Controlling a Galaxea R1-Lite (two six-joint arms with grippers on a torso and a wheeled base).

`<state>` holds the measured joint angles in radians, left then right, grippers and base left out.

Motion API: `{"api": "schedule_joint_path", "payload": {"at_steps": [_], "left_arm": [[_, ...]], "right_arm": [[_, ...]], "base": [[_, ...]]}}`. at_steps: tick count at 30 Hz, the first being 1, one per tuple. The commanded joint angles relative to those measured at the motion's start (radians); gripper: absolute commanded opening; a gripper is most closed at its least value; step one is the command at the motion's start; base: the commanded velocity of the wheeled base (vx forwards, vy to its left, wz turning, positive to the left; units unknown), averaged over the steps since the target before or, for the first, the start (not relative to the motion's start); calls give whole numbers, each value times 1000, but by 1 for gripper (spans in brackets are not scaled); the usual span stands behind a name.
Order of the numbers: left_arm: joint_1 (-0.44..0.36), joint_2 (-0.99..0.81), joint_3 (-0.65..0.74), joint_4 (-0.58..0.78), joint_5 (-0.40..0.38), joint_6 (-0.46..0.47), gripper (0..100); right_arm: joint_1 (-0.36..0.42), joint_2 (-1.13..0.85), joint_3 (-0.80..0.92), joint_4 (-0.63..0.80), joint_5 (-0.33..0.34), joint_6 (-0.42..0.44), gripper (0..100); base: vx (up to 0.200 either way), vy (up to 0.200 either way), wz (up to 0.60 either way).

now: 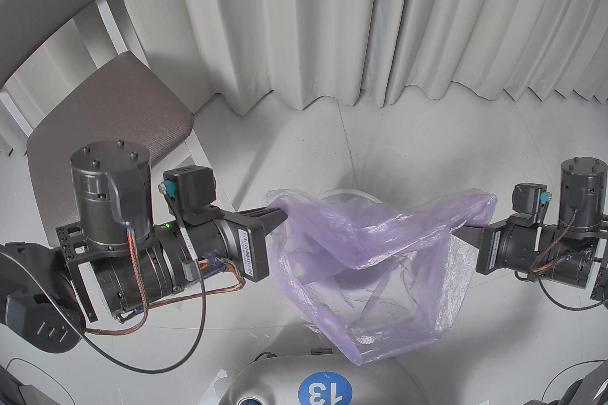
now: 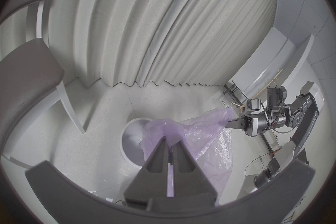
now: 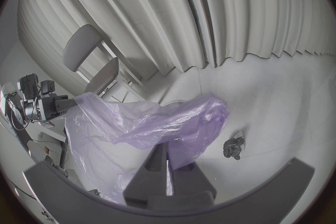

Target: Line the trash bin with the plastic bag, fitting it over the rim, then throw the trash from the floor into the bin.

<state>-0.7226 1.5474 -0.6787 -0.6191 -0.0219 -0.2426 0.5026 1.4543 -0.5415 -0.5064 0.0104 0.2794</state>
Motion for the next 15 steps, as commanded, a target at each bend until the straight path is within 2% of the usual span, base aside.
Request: {"api": "schedule_joint_path", "payload": {"at_steps": [1, 7, 10, 15], "left_arm": [[31, -6, 19, -4, -10, 0, 0], [54, 29, -15, -7, -43, 0, 0], [57, 79, -42, -7, -61, 2, 0], [51, 132, -51, -17, -61, 0, 0]], "right_arm": [[5, 83, -26, -6, 3, 3, 0], [-32, 113, -63, -14, 22, 6, 0], [-78, 152, -72, -15, 86, 12, 0], [-87, 229, -66, -20, 85, 23, 0]], "base": [[0, 0, 0], [0, 0, 0], [0, 0, 0], [0, 0, 0]]}}
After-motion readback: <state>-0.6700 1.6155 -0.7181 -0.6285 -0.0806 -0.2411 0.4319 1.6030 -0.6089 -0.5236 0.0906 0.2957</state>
